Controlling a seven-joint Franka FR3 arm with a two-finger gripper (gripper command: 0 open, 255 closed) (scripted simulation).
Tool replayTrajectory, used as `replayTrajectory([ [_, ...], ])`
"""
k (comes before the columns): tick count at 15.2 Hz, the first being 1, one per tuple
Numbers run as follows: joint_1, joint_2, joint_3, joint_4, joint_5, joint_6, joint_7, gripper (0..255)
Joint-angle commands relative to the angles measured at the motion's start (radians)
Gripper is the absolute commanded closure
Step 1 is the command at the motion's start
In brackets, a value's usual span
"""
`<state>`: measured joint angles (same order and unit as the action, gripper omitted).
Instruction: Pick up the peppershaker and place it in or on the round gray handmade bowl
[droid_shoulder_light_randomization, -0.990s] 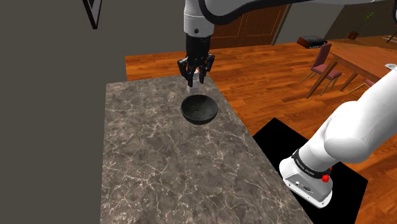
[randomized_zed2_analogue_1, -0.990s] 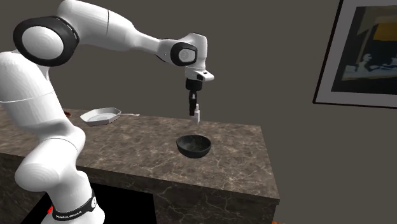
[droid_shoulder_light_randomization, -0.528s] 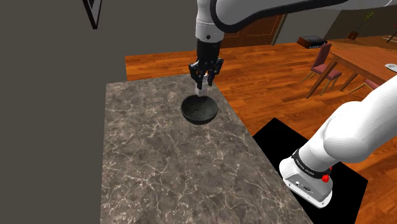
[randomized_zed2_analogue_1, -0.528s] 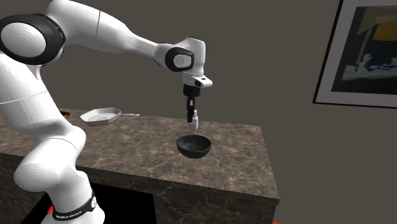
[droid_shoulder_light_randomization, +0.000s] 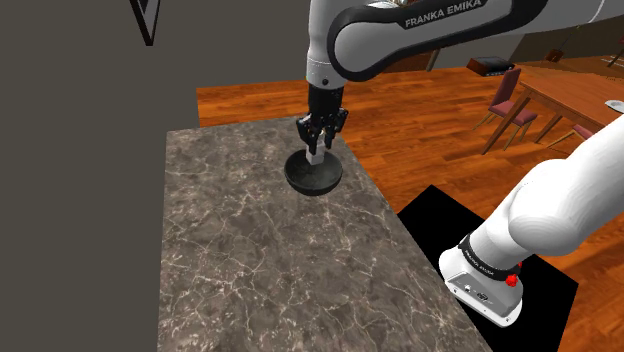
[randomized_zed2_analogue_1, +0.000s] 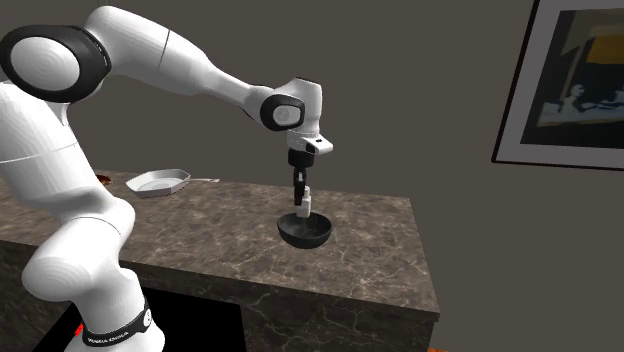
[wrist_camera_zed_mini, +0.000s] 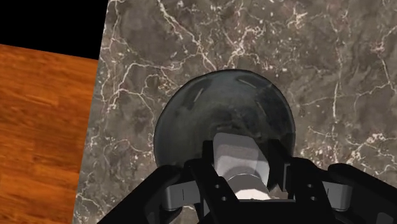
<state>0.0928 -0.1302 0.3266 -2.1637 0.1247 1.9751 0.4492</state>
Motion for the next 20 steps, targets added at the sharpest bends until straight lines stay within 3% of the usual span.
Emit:
replayTrajectory([
  [1, -0.001, 0.011, 0.0, -0.012, -0.003, 0.023, -0.002, 255],
  [11, 0.0, 0.023, 0.002, -0.032, -0.005, 0.056, -0.001, 255],
  [12, 0.0, 0.023, 0.002, -0.032, -0.005, 0.056, -0.001, 0],
  [17, 0.0, 0.023, 0.002, -0.032, -0.005, 0.056, -0.001, 0],
  [20, -0.005, -0.002, -0.006, 0.044, -0.003, -0.046, -0.005, 0],
])
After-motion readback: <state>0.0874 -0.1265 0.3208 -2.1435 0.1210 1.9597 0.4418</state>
